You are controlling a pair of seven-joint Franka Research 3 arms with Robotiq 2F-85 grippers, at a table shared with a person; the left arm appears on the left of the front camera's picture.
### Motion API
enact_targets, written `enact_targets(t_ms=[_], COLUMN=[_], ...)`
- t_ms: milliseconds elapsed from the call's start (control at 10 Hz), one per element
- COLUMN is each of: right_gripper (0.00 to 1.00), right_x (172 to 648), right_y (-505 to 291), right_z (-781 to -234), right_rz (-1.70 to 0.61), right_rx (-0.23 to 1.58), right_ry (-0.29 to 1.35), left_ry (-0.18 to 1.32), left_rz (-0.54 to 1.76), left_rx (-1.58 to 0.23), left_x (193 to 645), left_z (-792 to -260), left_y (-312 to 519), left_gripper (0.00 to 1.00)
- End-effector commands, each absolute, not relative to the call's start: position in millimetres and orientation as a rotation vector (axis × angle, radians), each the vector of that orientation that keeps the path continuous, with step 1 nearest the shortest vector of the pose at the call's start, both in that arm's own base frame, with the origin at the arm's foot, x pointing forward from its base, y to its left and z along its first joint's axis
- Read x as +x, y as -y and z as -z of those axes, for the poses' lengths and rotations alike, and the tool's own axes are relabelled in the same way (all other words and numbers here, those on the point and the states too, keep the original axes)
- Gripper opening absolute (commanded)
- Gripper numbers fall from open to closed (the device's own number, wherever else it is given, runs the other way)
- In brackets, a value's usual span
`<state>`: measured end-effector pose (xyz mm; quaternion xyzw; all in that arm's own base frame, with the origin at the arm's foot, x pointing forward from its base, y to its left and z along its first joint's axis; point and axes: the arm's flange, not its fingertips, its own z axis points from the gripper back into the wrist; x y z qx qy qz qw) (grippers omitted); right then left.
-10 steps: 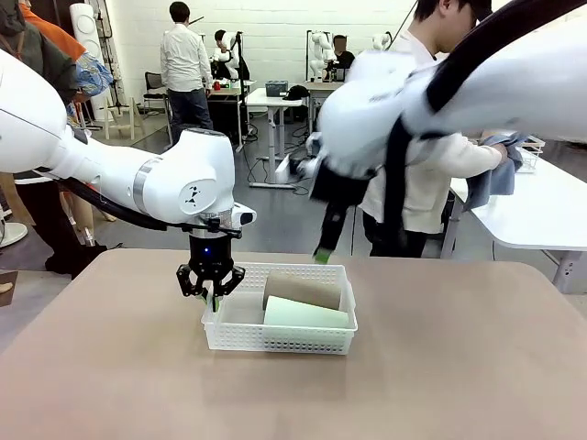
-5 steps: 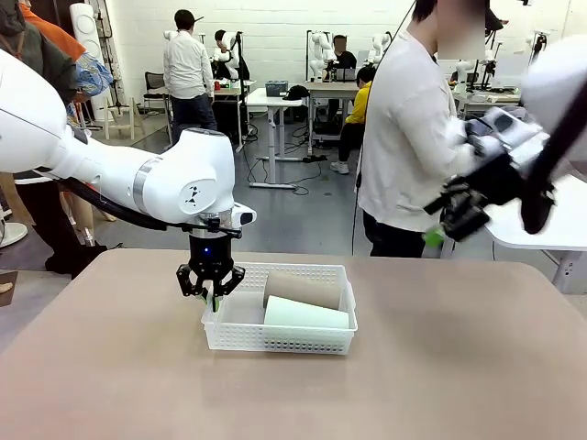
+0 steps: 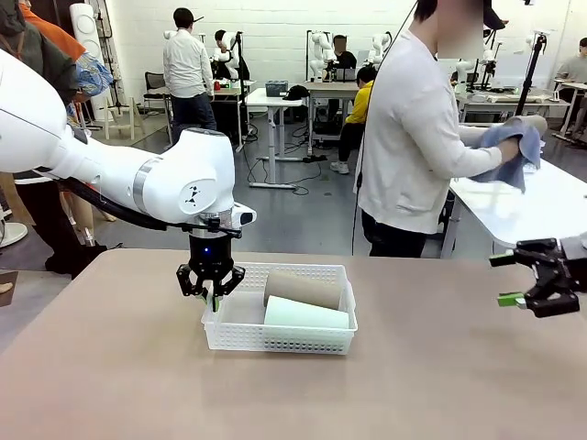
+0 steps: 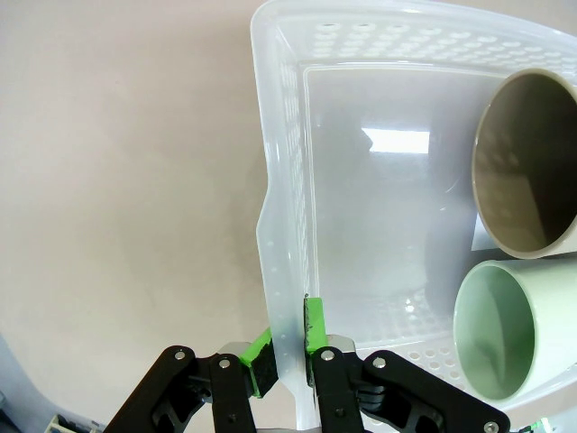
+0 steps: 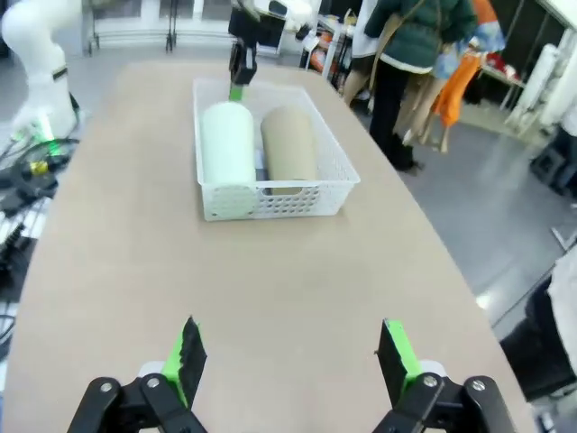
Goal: Clean and organize the cups into the basket.
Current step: Pick up the Reusable plastic cup from the right side of the table and stack it inside the Organizing basket in the center of the table.
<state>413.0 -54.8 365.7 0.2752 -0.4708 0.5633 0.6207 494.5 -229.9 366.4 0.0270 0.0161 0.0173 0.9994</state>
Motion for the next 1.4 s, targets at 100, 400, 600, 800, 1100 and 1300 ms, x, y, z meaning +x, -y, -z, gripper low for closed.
enact_targets(t_ms=[100, 400, 600, 800, 1100, 1300], right_gripper=[1.0, 1.0, 1.0, 1.0, 1.0, 1.0], right_x=[416, 421, 406, 406, 406, 406], right_y=[74, 80, 79, 79, 79, 79], right_z=[-343, -326, -333, -333, -333, -333], right_rz=[-1.206, -1.164, -1.187, -1.187, -1.187, -1.187], right_rx=[0.803, 0.873, 0.846, 0.846, 0.846, 0.846], right_ry=[1.153, 1.1, 1.127, 1.127, 1.127, 1.127], left_ry=[-0.023, -0.023, -0.023, -0.023, -0.023, -0.023], left_rz=[-0.025, -0.025, -0.025, -0.025, -0.025, -0.025], left_rx=[0.054, 0.054, 0.054, 0.054, 0.054, 0.054], left_x=[495, 495, 495, 495, 495, 495], left_z=[-367, -367, -367, -367, -367, -367], left_y=[229, 229, 229, 229, 229, 229], left_gripper=[0.0, 0.0, 0.0, 0.0, 0.0, 0.0])
